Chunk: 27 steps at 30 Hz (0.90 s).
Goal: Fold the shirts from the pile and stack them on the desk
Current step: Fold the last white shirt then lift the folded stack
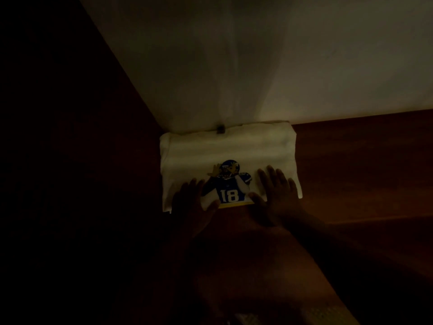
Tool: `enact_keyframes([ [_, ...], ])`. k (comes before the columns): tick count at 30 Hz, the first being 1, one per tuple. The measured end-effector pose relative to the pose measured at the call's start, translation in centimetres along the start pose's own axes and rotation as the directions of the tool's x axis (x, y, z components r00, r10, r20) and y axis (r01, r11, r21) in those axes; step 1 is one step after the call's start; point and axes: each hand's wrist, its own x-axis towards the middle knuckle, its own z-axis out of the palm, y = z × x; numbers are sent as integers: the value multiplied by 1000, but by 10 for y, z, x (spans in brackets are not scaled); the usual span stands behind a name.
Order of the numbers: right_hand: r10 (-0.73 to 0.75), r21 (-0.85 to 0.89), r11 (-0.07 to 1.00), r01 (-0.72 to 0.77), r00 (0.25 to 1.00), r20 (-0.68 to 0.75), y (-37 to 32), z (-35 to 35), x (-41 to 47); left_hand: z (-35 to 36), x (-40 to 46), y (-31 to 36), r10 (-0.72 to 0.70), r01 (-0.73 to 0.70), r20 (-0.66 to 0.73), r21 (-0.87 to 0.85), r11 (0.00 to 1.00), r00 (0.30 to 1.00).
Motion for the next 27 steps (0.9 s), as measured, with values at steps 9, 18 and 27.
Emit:
enact_keyframes([
  [9,15,72,997,-11,998,-54,-19,-64,-63,-48,-42,44,-9,10,10,-129,992,1000],
  [18,-12,171,985,27,996,-88,-12,-127,-186,-94,-153,118,-33,17,-64,-231,973,997],
  [27,9,292,956,25,993,-114,-39,-185,-349,-155,-325,182,-170,164,13,-362,918,985],
])
